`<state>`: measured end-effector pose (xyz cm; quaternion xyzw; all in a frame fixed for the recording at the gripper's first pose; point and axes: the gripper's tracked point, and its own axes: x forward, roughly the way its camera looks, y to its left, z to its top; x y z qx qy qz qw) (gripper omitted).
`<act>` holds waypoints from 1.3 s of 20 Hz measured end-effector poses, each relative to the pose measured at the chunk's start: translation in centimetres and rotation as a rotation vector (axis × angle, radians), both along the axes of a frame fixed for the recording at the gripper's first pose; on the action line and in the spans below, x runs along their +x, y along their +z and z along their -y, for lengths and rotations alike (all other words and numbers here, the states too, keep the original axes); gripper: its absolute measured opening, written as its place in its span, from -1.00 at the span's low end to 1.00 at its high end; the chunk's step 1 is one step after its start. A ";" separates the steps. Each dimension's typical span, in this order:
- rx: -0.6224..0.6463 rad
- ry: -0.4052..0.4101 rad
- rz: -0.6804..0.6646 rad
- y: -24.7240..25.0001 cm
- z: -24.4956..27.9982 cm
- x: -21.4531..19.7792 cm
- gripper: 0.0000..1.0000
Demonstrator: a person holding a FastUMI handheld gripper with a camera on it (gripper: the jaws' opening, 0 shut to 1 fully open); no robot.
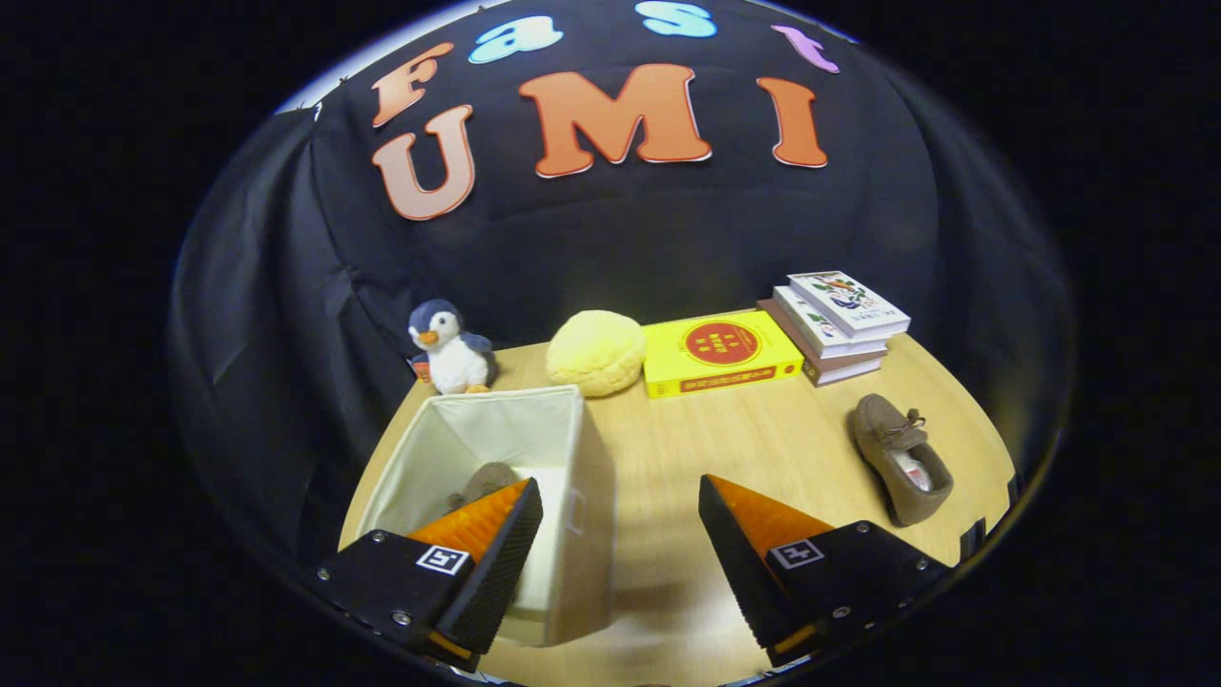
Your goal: Open the storage box then place both shoes into the box .Put the left shoe in first, then the right shoe, with the right side of both shoes facing outward in a uniform manner.
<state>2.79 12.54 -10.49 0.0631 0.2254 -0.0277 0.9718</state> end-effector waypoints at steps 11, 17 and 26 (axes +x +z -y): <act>-0.021 -0.114 -0.058 -2.4 20.1 -0.3 0.97; -0.029 -0.176 -0.096 -5.4 28.6 -0.9 0.97; -0.011 -0.193 -0.201 -11.3 32.6 -0.5 0.70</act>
